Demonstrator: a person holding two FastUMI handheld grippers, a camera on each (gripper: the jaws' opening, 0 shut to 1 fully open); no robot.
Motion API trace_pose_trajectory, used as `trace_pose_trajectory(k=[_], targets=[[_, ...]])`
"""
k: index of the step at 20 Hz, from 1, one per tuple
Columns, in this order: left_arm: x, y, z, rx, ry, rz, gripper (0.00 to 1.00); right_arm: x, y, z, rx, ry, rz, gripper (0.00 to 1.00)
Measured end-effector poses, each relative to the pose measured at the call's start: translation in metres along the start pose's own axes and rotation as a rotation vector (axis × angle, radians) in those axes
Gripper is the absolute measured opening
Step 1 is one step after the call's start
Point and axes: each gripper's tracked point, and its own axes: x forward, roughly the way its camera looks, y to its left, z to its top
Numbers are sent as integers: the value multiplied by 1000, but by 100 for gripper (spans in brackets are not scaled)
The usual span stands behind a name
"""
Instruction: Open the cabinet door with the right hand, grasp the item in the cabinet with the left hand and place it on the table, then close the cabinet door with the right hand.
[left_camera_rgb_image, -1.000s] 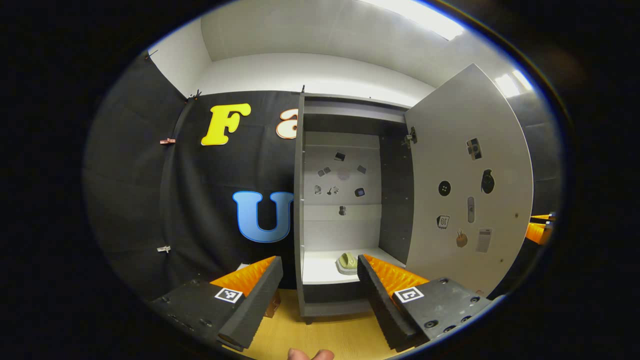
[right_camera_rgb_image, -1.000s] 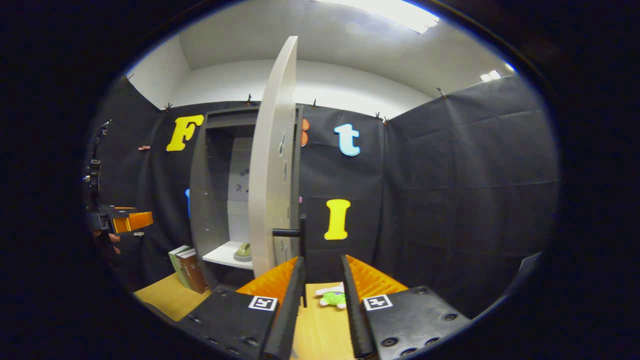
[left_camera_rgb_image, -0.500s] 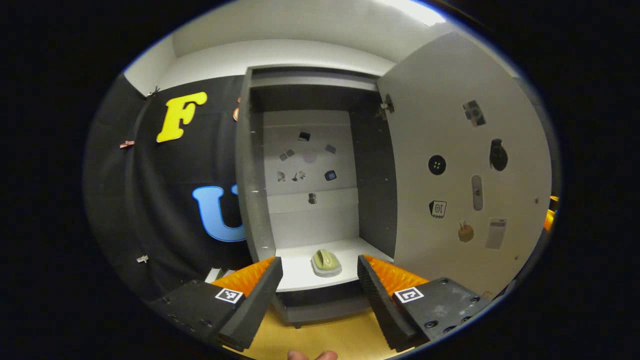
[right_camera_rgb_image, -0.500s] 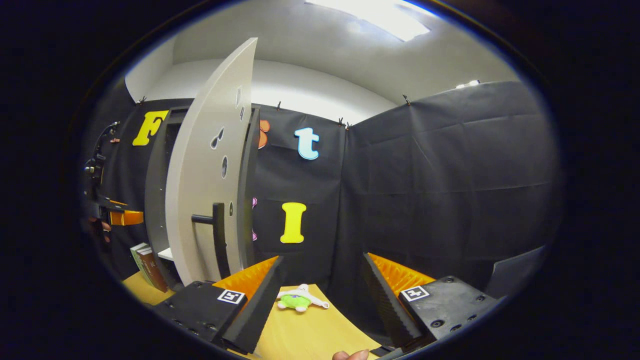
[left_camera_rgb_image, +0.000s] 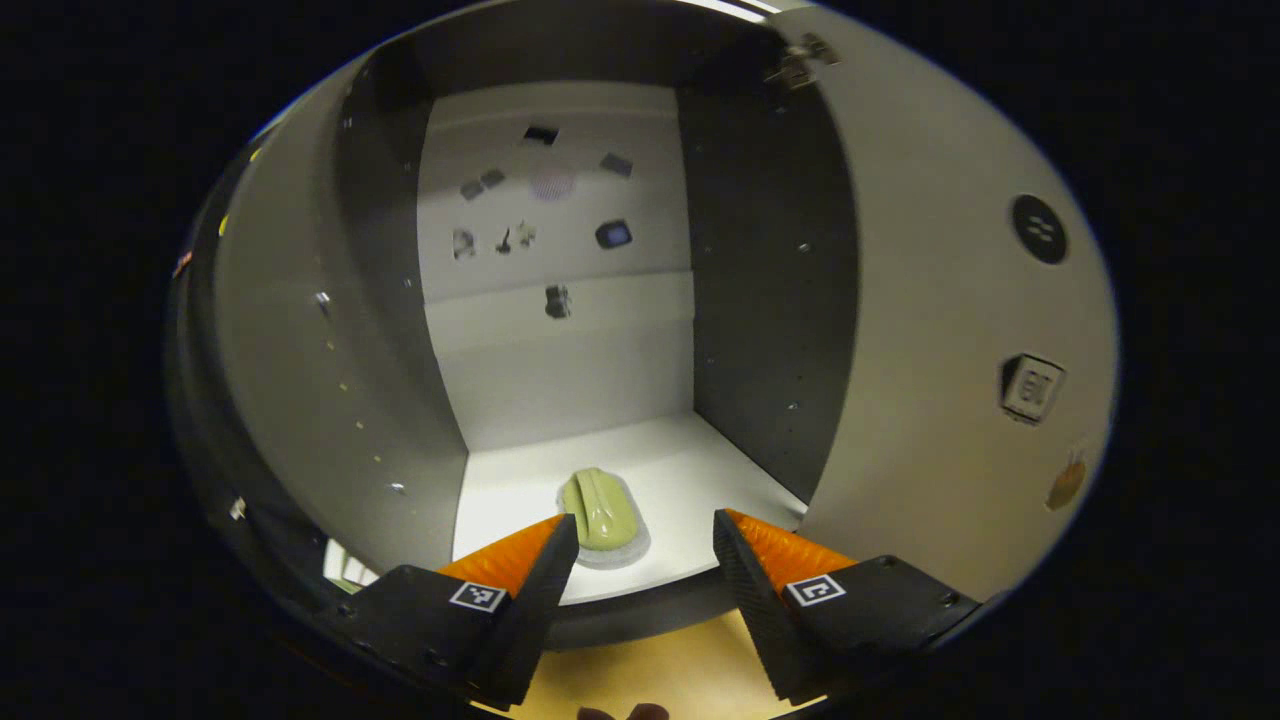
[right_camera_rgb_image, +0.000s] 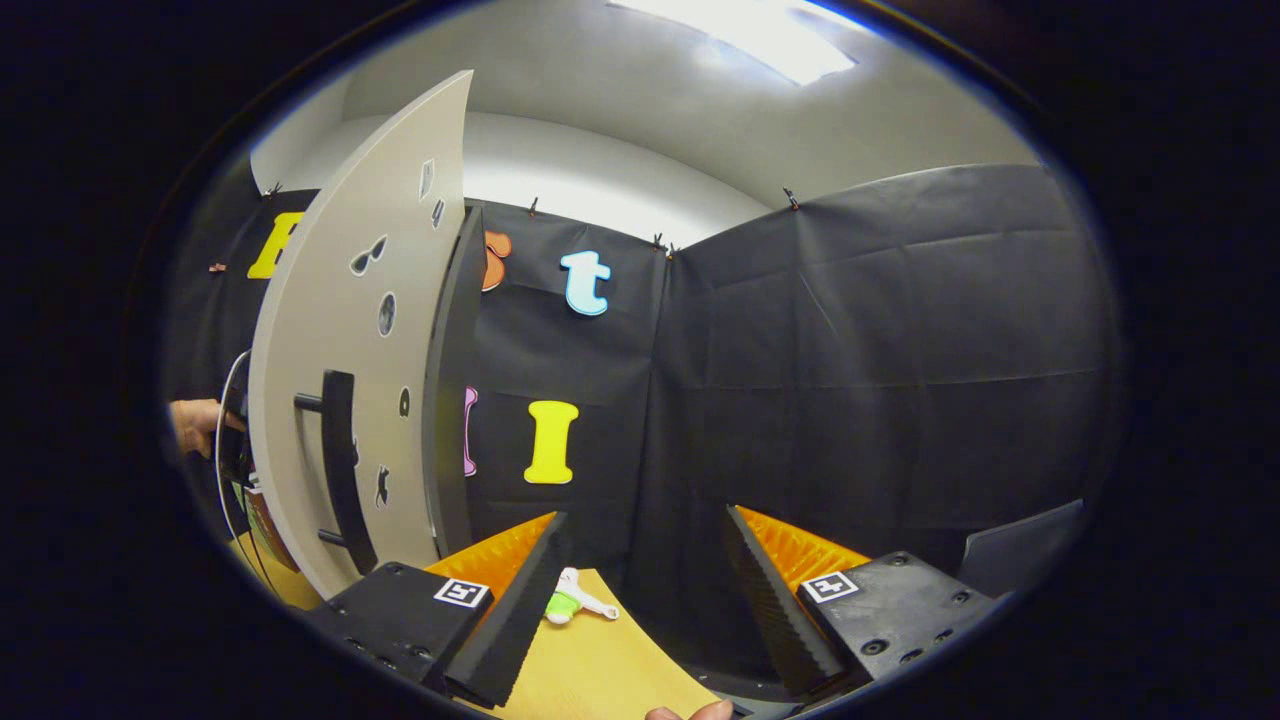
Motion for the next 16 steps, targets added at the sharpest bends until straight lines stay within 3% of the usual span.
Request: trace_pose_trajectory(k=[5,11,13,16], targets=[[65,18,-1,-34,112,31,87,-1,-7,-7,8,31,-41,97],[108,39,-22,25,262,98,83,-4,-17,-13,13,62,-83,100],[116,44,-29,16,294,117,77,-6,-19,-16,15,74,-95,97],[122,49,-32,14,305,131,53,-8,-22,-19,13,90,-115,97]])
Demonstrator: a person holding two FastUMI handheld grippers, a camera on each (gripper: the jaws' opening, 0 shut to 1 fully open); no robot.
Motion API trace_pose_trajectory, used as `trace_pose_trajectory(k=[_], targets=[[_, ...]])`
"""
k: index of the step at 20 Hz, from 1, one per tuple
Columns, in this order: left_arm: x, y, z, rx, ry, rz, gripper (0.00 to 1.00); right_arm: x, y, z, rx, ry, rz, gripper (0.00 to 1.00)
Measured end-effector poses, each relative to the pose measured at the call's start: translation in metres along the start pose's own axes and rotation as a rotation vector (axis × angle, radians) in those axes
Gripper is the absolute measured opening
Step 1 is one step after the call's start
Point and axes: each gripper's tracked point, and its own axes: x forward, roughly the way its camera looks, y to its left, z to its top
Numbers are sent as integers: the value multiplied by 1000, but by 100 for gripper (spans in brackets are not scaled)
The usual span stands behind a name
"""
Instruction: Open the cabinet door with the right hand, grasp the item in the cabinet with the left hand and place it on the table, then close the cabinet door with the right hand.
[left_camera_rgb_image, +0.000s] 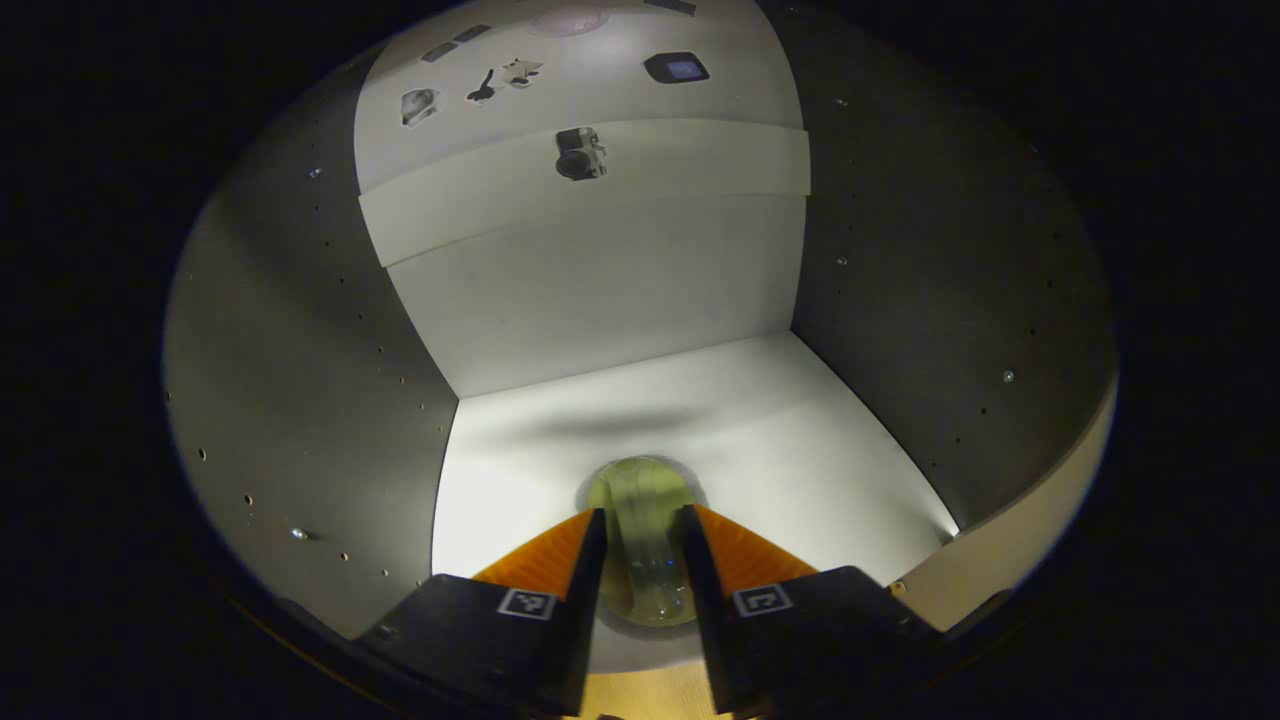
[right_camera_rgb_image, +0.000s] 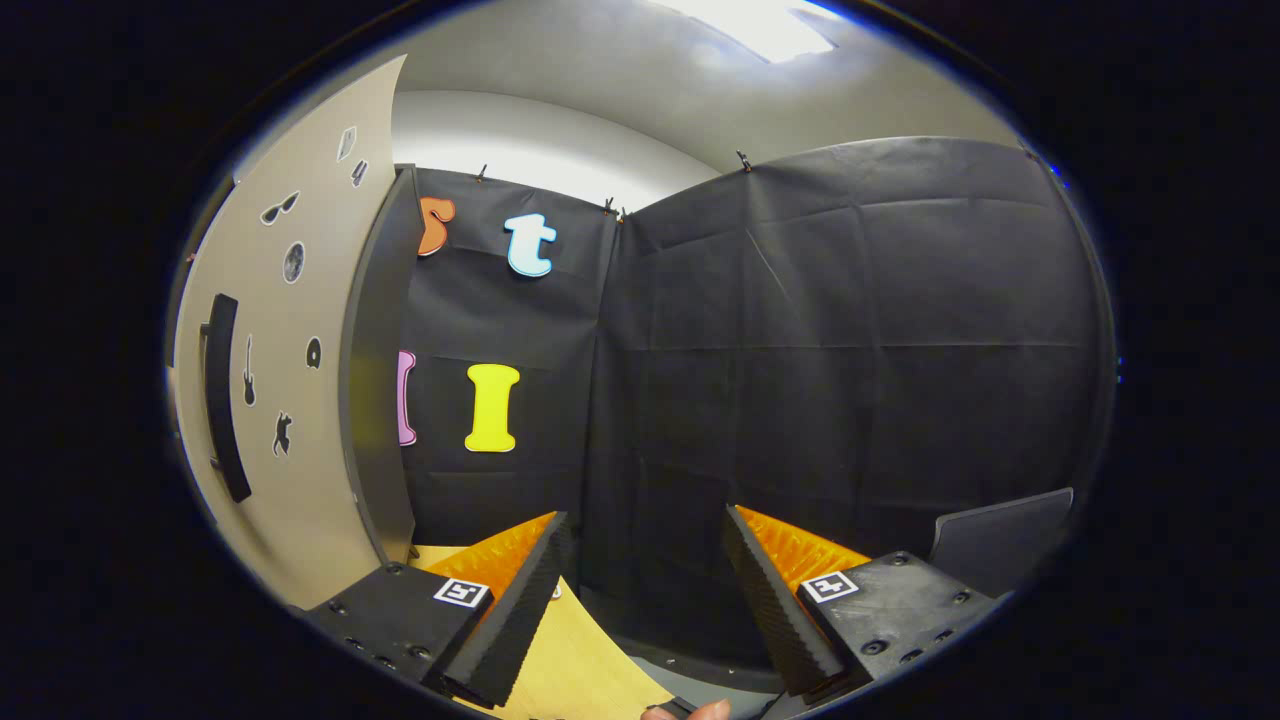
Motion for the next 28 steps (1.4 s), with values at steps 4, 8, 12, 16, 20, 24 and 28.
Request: trace_pose_trajectory(k=[4,8,12,16,20,24,28], targets=[[-2,1,2,-2,-16,-6,23,-3,-5,-5,-15,30,-11,97],[-11,6,3,-26,-63,-47,19,-4,-4,-7,-14,41,-9,97],[-37,13,-1,-44,-94,-60,17,-4,2,-10,-22,55,2,97],[-80,6,-12,-64,-166,-126,17,-2,8,-8,-22,38,34,97],[-127,-3,-37,-63,-226,-179,17,-3,17,-5,-4,30,74,100],[-166,-8,-75,-52,-261,-193,17,-5,28,-2,35,19,91,97],[-182,-18,-130,-27,-274,-170,17,-1,33,1,34,1,109,97]])
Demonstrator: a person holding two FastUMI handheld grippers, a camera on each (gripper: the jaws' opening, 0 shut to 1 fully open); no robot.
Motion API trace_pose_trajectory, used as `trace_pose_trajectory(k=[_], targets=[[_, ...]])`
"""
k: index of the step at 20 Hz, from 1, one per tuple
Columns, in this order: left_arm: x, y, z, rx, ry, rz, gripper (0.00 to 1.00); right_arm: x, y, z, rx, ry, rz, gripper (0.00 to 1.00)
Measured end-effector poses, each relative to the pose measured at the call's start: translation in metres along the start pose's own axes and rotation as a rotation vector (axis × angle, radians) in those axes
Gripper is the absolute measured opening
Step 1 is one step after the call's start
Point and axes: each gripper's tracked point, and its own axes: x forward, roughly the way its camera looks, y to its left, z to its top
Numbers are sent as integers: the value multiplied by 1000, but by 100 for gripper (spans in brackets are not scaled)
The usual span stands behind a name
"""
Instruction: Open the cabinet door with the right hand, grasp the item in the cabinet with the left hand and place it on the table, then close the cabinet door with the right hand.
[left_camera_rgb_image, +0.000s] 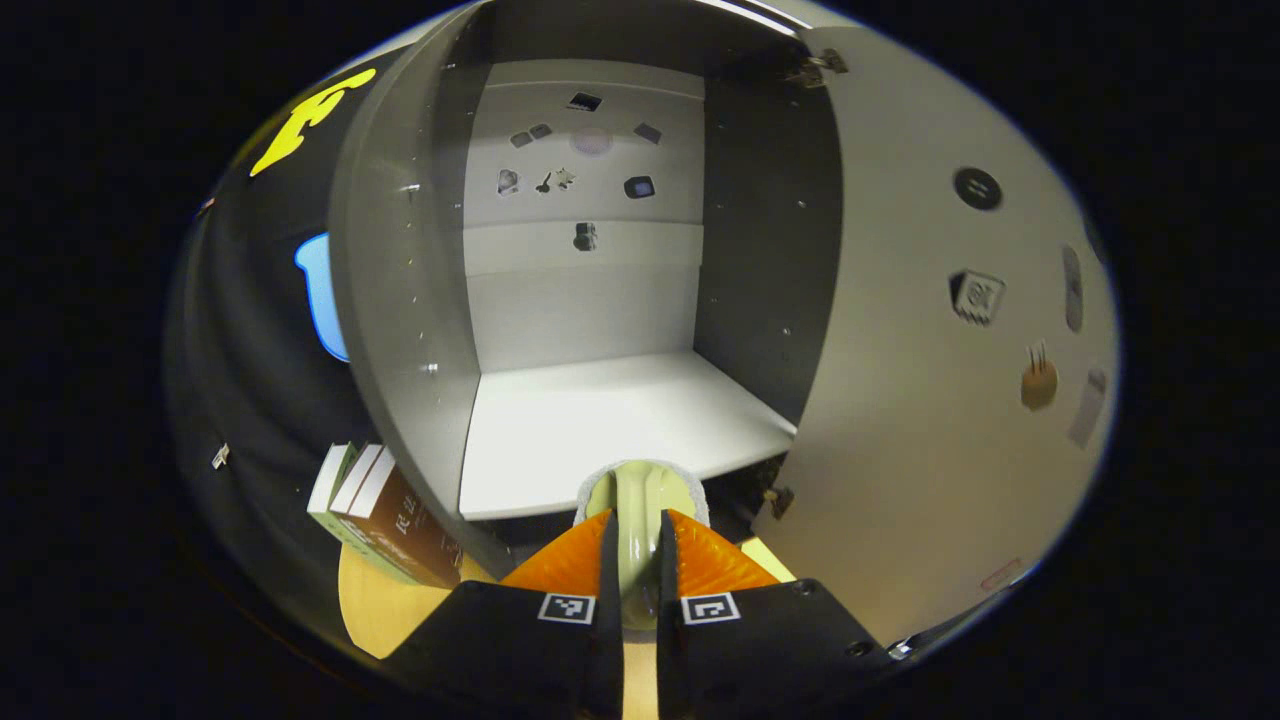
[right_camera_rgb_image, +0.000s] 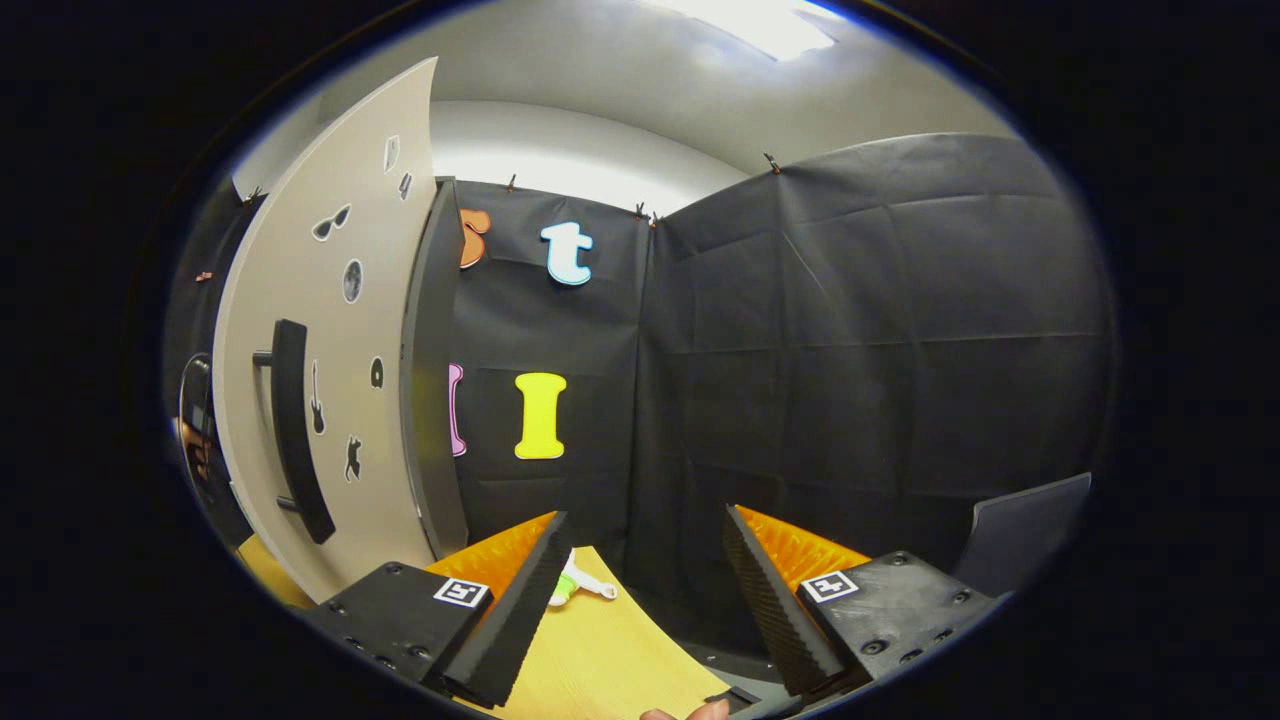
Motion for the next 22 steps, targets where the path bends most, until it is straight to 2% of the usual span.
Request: trace_pose_trajectory(k=[4,6,10,12,13,14,18,22], targets=[[-22,-11,-68,-50,21,10,17,1,6,4,9,-14,19,97],[-30,-11,-102,-44,34,26,17,3,9,8,20,-34,26,97],[-38,-7,-174,-100,82,67,17,5,24,10,70,-42,58,97],[-33,-5,-207,-101,101,83,17,4,25,14,62,-56,73,97],[-29,-5,-223,-91,116,85,17,5,25,15,55,-62,80,94],[-24,-6,-238,-86,127,84,17,6,26,16,49,-67,87,97],[-4,-15,-291,-87,179,60,18,4,31,17,38,-73,132,97],[12,-24,-331,-89,235,51,17,0,32,13,49,-60,128,97]])
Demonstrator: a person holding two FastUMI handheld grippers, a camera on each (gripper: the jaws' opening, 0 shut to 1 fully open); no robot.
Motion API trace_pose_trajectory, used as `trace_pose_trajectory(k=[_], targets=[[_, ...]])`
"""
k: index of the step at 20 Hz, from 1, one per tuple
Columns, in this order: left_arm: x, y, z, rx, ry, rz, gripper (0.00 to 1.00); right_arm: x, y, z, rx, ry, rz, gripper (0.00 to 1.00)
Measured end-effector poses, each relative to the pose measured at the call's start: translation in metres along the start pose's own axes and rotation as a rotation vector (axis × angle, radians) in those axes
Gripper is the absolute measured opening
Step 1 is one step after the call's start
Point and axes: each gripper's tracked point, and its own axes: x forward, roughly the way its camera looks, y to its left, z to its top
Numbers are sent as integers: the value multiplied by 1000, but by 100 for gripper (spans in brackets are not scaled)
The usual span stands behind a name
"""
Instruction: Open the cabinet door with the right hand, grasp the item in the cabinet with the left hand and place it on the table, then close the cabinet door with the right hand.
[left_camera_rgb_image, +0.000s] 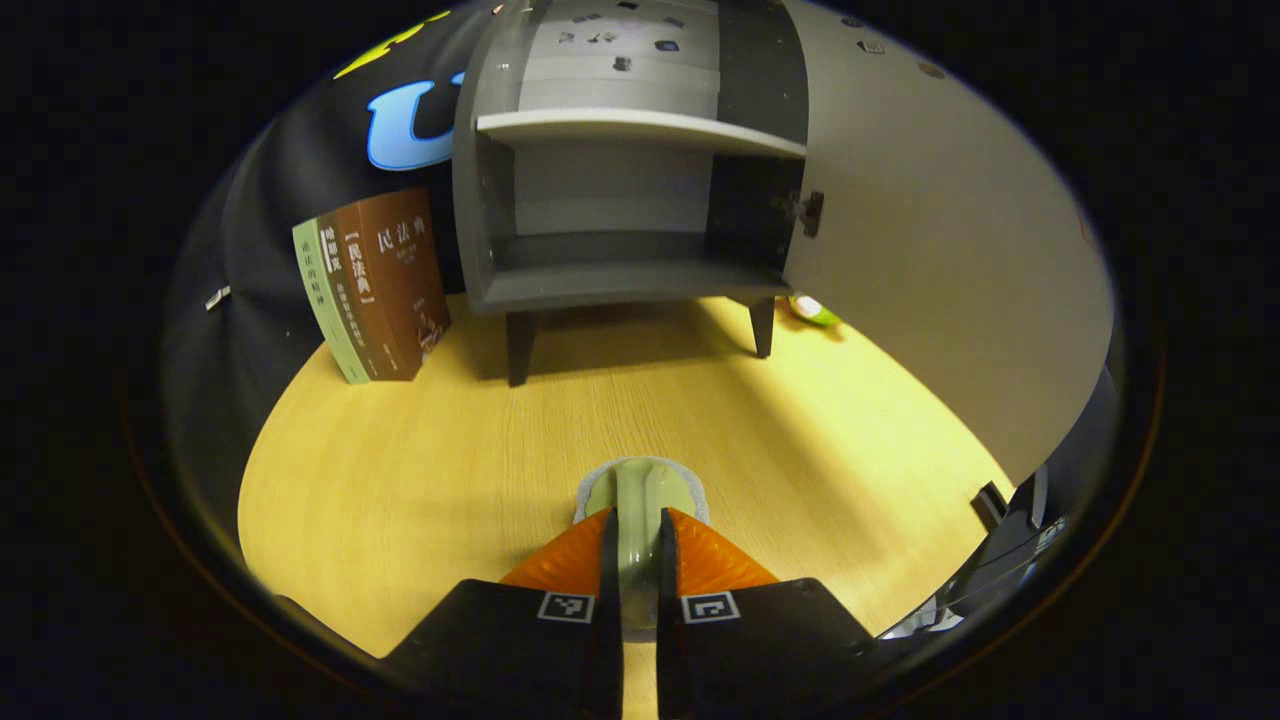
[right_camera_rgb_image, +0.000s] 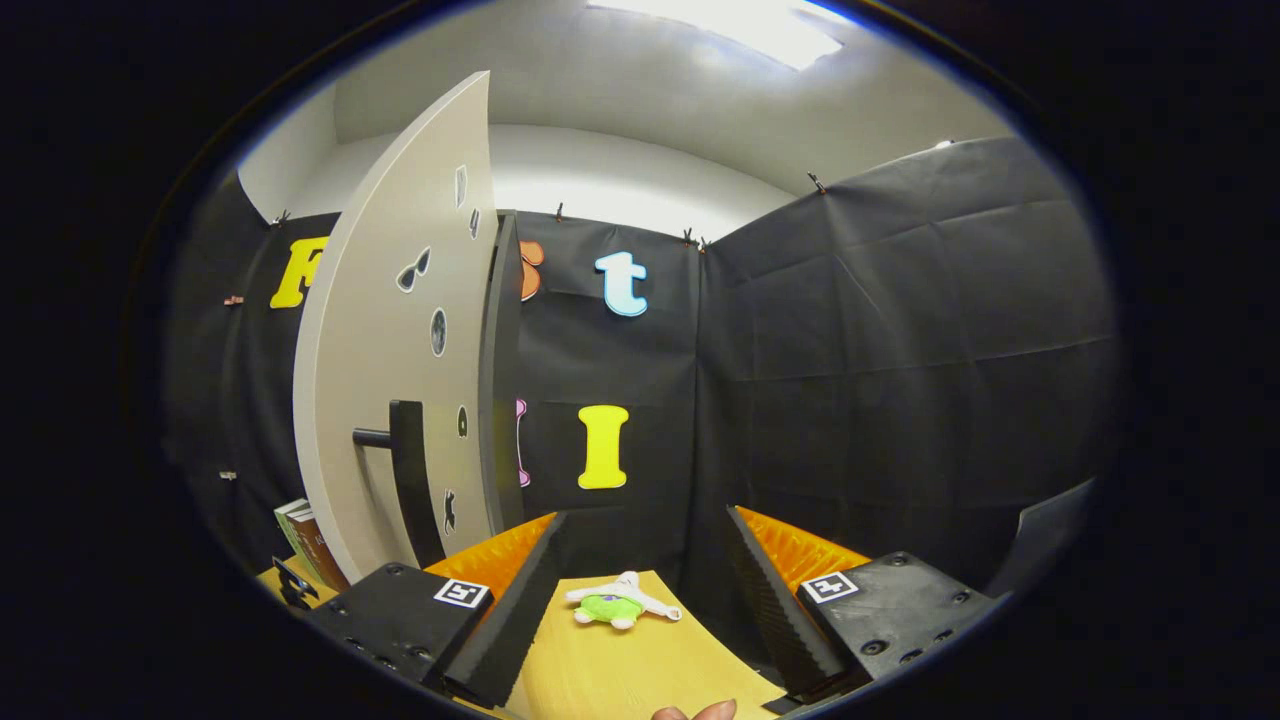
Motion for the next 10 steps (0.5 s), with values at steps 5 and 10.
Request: trace_pose_trajectory(k=[5,10], targets=[[17,-4,-19,33,9,23,17,-1,-9,0,-41,7,-6,97],[26,-9,-28,40,24,-6,21,-1,-12,0,-50,9,-13,97]])
